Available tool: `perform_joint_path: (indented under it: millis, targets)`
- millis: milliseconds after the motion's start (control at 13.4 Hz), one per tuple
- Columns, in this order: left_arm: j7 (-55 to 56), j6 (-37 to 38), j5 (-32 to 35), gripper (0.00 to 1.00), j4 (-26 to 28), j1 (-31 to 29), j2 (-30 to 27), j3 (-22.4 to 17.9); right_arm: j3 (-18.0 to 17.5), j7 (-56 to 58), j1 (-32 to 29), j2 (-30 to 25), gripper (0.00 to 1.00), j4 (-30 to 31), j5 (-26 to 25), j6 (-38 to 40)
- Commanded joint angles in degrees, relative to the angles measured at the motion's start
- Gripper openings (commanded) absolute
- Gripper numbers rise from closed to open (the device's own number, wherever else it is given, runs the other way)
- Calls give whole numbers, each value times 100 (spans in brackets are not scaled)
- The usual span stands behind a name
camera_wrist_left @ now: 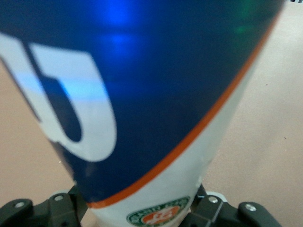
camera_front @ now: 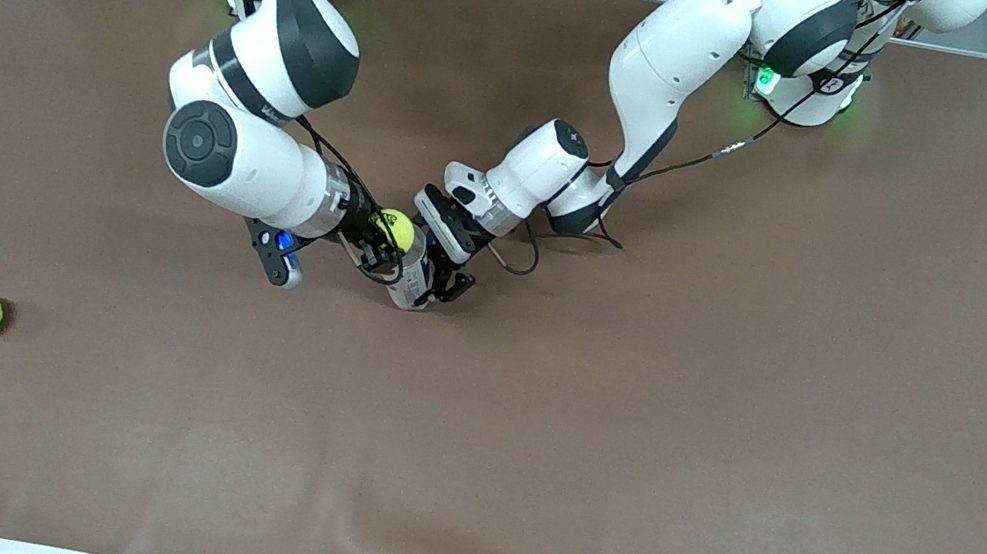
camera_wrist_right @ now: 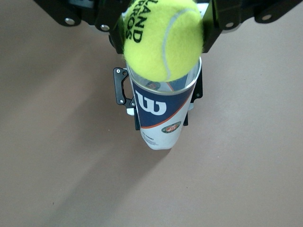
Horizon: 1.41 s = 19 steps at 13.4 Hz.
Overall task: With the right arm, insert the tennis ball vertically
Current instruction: 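Open the right gripper to drop the ball into the can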
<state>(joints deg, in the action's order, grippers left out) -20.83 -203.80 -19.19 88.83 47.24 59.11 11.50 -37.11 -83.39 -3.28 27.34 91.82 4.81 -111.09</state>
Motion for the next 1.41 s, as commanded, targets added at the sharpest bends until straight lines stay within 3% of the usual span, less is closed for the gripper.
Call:
perform_joint_path:
  millis: [0,372,595,893,1042,1339]
  targets:
    - [0,7,21,83,91,49,-128,-77,11,-290,38,52,100,11,-112,-53]
    - [0,7,21,83,91,49,-128,-77,-7,-415,3,35,100,-173,-94,0]
    - [0,7,21,83,91,49,-128,-77,2,-48,-330,35,100,-778,-112,761]
    - [0,7,21,83,91,49,-128,-77,2,1987,-1356,44,100,-956,-199,1046]
    - [0,7,21,83,100,58,-119,-77,89,3323,-1657,61,100,-947,-645,1037]
    - [0,7,12,83,100,58,-119,-77,834,5189,-1913,201,100,-885,-1192,1028]
